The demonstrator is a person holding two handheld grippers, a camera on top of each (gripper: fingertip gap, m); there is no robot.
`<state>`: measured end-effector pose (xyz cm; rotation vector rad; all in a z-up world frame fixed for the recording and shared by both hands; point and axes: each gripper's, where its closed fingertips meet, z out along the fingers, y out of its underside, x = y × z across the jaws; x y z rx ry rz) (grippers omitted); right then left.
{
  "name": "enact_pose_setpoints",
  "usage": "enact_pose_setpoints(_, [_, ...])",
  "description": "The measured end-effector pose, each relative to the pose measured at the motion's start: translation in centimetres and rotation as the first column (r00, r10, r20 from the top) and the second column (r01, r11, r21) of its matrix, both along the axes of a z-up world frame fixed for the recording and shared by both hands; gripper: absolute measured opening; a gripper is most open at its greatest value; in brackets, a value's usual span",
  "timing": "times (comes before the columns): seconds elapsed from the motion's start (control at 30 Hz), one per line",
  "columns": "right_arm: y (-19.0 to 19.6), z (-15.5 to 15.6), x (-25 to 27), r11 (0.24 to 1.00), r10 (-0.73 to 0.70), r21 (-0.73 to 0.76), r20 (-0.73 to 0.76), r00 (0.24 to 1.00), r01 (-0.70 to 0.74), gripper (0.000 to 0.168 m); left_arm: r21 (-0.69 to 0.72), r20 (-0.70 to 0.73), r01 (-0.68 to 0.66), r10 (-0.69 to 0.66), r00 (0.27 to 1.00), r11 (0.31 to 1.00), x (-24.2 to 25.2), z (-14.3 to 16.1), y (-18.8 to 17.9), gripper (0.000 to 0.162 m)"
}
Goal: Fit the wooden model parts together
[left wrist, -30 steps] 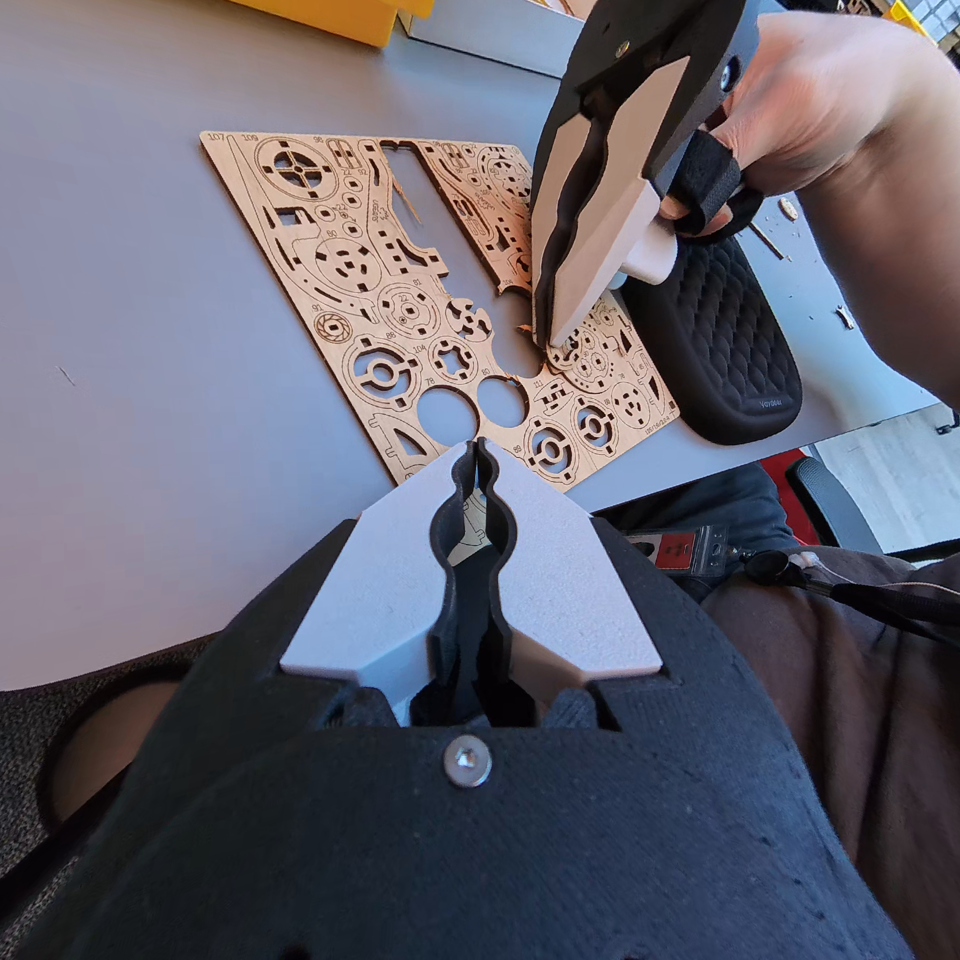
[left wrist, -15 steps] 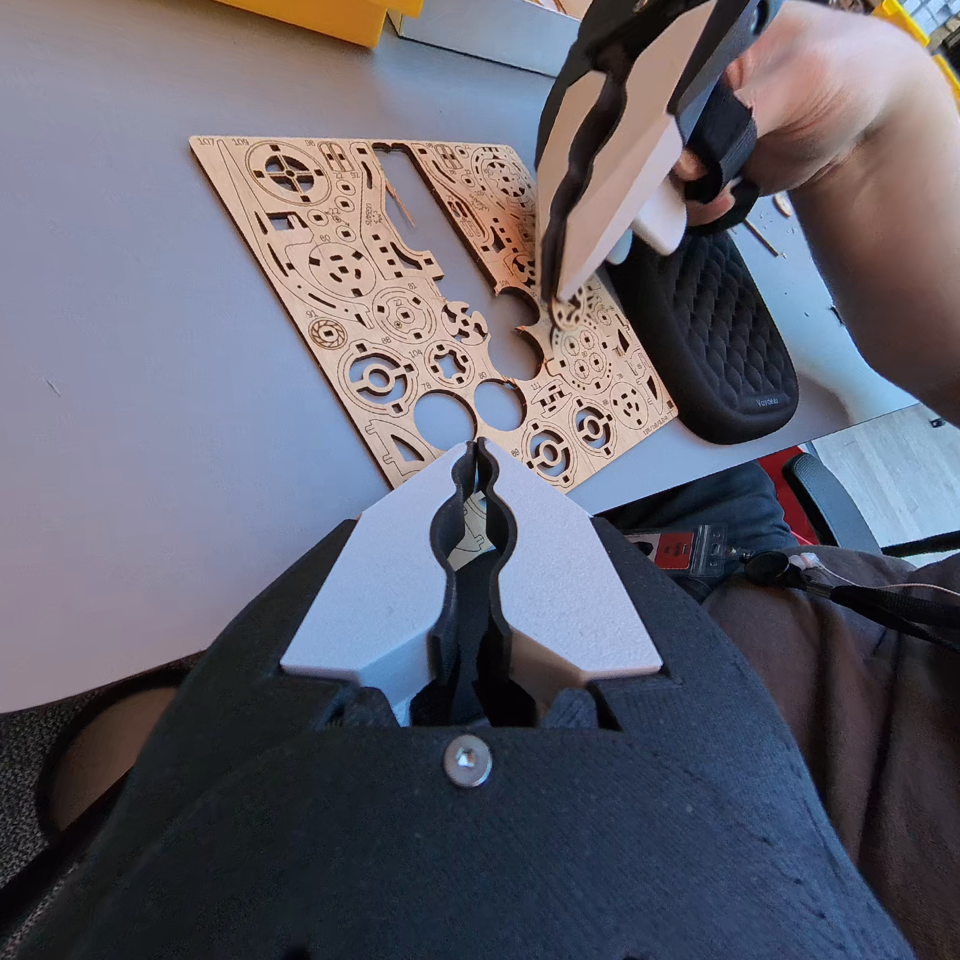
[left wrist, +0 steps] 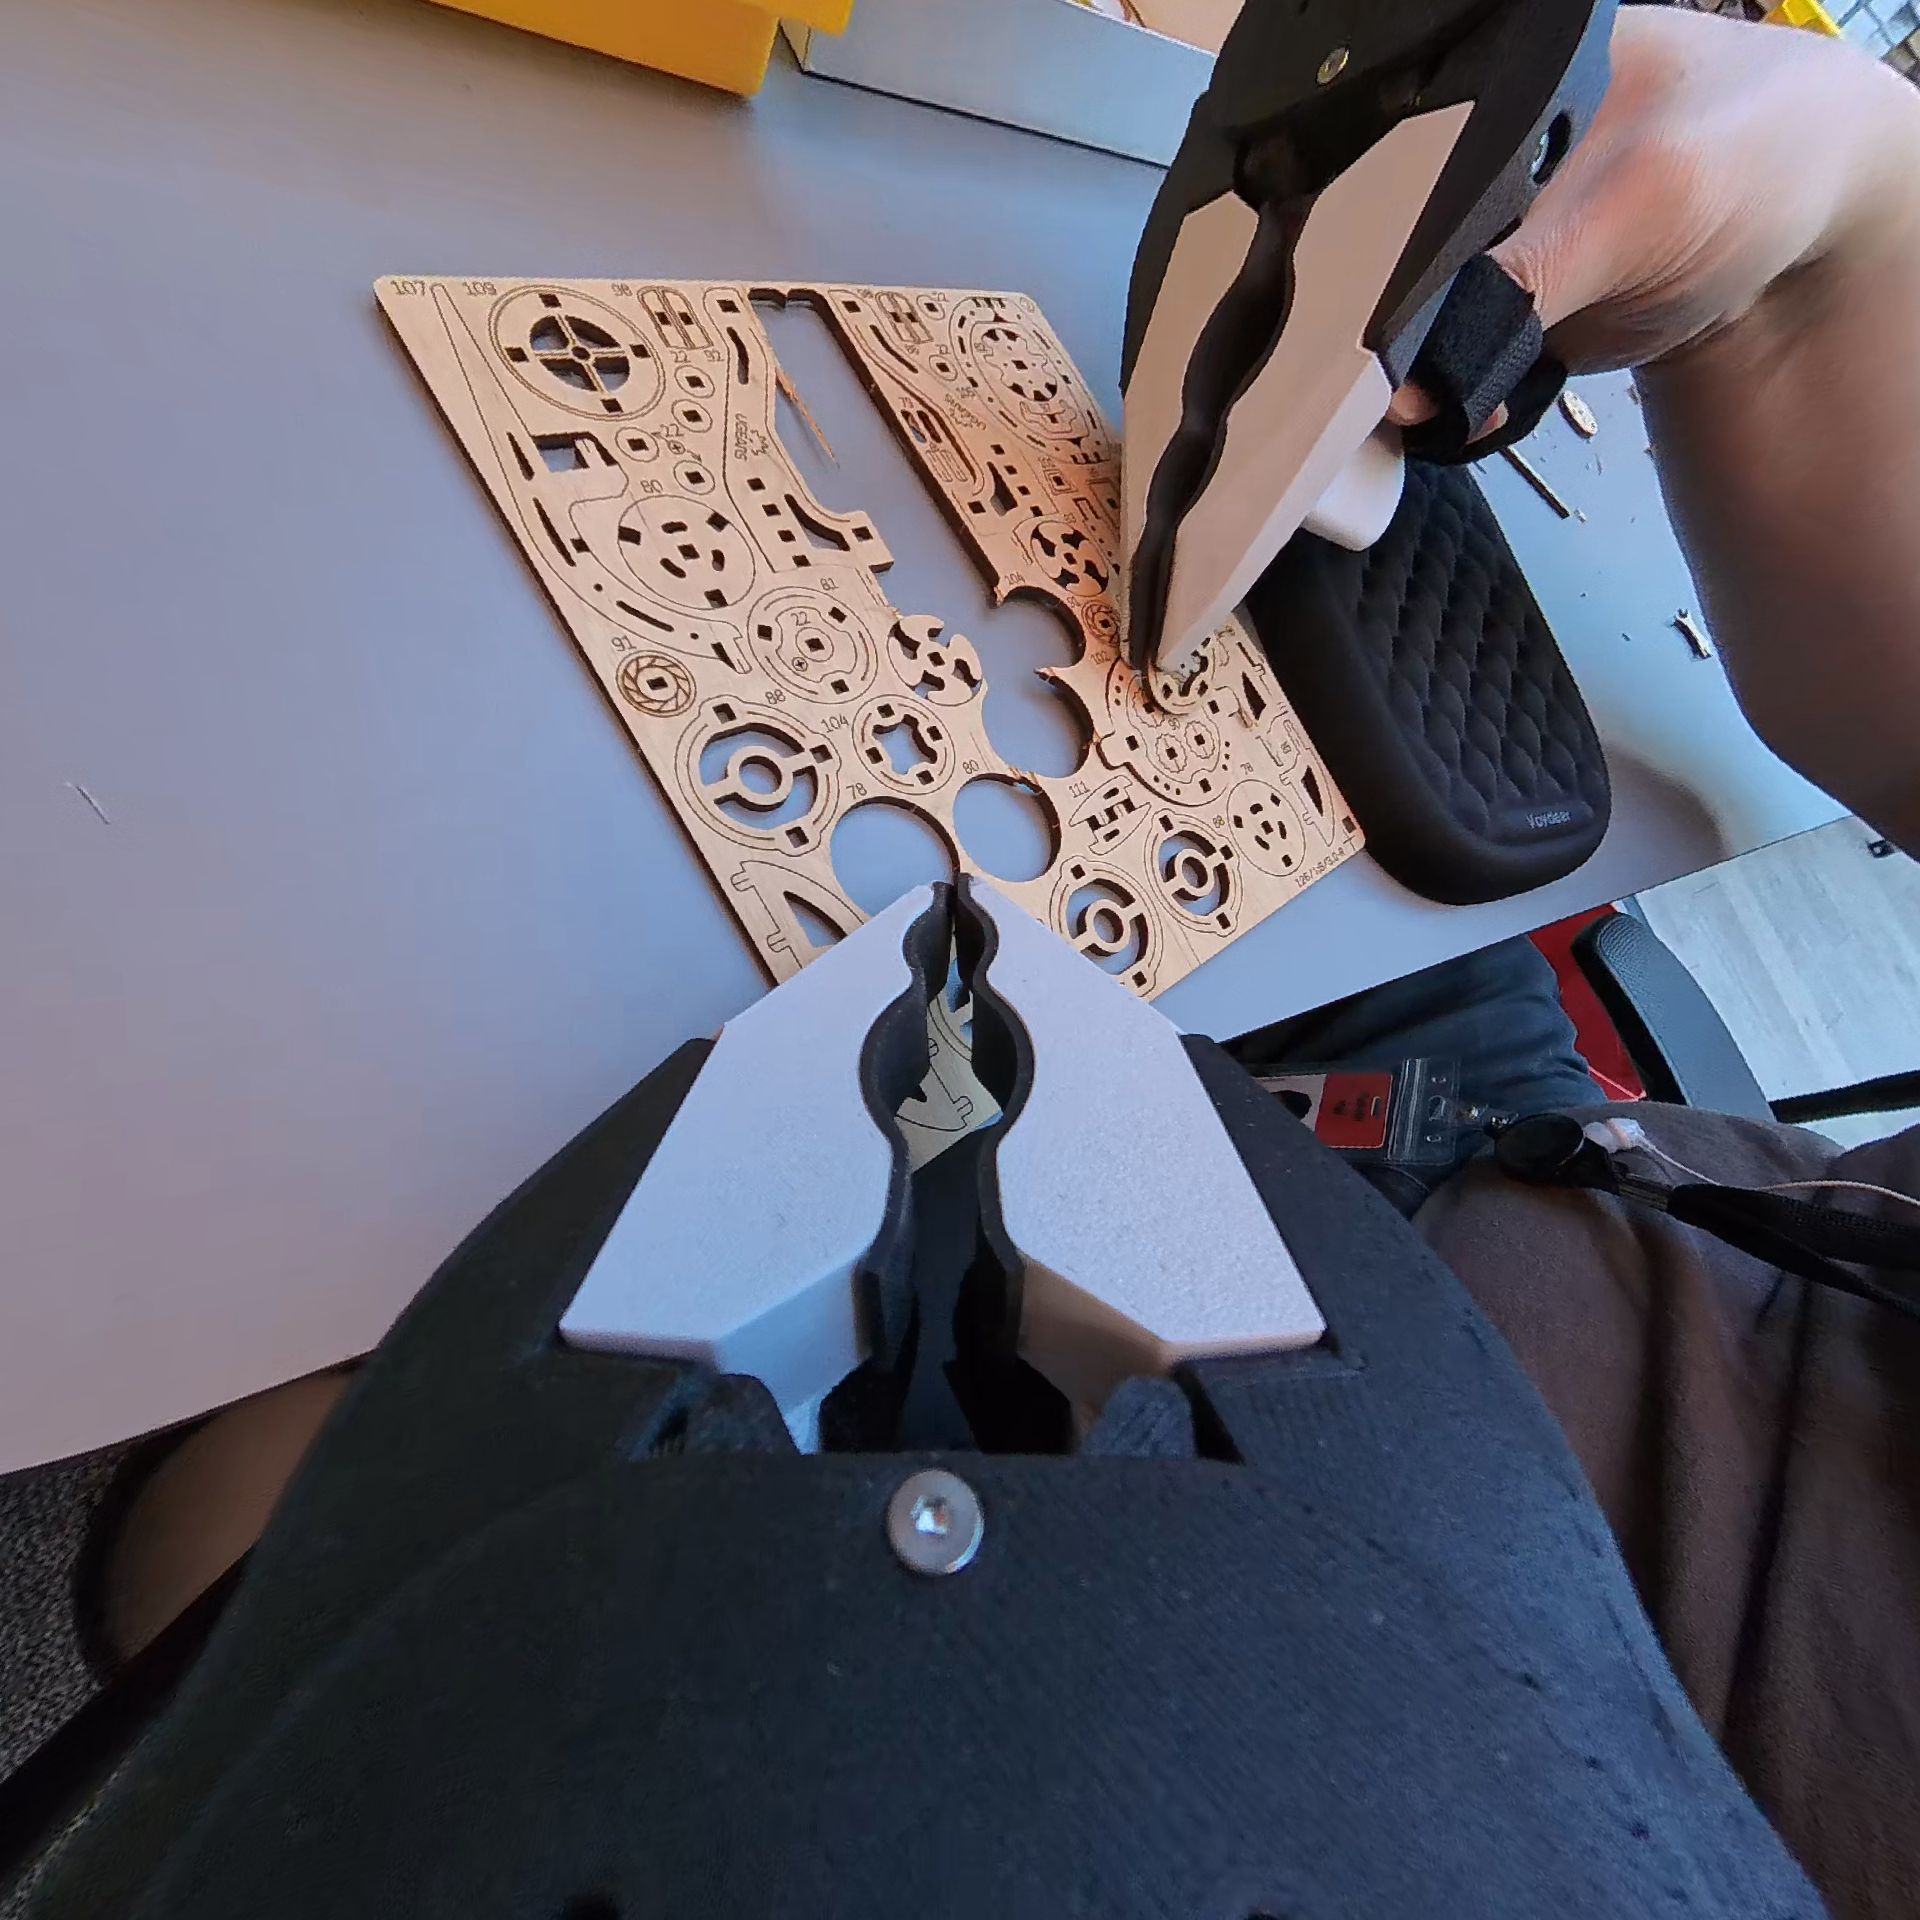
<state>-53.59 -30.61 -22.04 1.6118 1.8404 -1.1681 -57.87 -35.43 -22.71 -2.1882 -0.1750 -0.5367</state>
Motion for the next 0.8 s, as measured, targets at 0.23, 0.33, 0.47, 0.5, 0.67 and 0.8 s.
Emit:
enact_pose_setpoints(0.23, [-0.3,1.4,-1.2,0.995,-0.04,-0.099,-0.053,0.998,0.035,0.002,0.009,0.024,0.0,0.0,1.0,1.0,0.0,0.1,0.0,0.0])
enact_pose_setpoints(0.33, [-0.8,1.5,-2.6,0.992,-0.05,-0.116,-0.056,0.997,0.044,0.001,0.013,0.032,0.001,-0.001,0.999,1.0,0.0,0.1,-0.1,0.0])
enact_pose_setpoints(0.47, [-2.0,0.5,-3.4,0.992,-0.02,-0.124,0.007,1.0,0.021,0.002,0.009,0.008,0.009,-0.009,1.0,1.0,0.0,0.1,-0.1,0.0])
enact_pose_setpoints(0.5, [-2.2,0.3,-3.6,0.993,-0.015,-0.119,0.016,1.0,0.017,0.002,0.008,0.004,0.011,-0.011,1.0,1.0,0.0,0.1,-0.1,0.0])
enact_pose_setpoints(0.67, [-2.3,-0.4,-3.7,0.997,0.008,-0.076,0.029,1.0,-0.005,0.002,0.016,0.011,0.018,-0.018,1.0,1.0,0.1,0.1,0.0,0.0])
enact_pose_setpoints(0.8, [-2.4,-0.3,-3.6,0.996,0.012,-0.089,0.035,0.999,-0.009,0.002,0.022,0.002,0.017,-0.017,1.0,1.0,0.1,0.1,0.1,0.0])
